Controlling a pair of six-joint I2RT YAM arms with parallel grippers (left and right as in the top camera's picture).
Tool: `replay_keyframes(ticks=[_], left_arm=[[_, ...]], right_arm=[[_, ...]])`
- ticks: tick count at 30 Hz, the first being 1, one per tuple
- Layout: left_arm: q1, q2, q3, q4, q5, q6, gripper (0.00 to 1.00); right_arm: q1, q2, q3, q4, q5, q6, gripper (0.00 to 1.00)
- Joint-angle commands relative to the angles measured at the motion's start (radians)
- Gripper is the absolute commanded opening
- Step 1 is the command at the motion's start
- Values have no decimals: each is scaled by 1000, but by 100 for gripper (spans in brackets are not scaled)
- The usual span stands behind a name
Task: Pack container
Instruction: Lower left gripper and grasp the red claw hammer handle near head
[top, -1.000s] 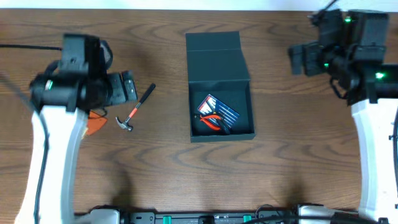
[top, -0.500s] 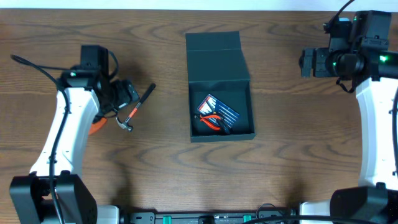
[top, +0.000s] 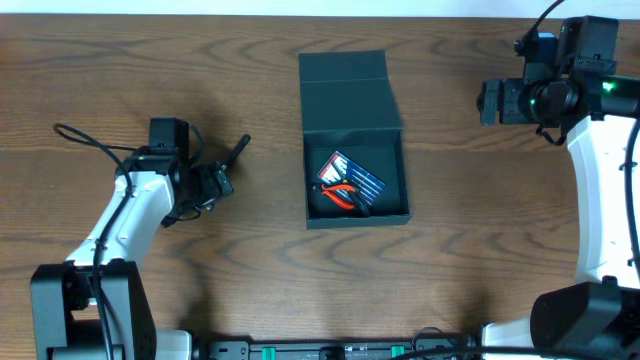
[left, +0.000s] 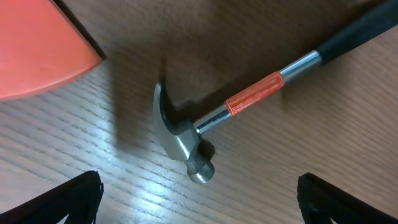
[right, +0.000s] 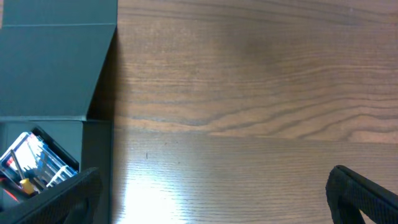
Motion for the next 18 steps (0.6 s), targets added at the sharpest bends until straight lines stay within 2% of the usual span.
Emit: replay_keyframes(ticks=[1, 10, 18], left_arm=[[3, 23, -10, 18, 2, 29, 99], [3, 154, -10, 69, 27, 33, 98], [3, 166, -10, 75, 26, 32, 99]], right_arm=[[-4, 5, 0, -1, -11, 6, 99], [-4, 5, 0, -3, -11, 6, 99], [-4, 5, 0, -4, -10, 6, 99]])
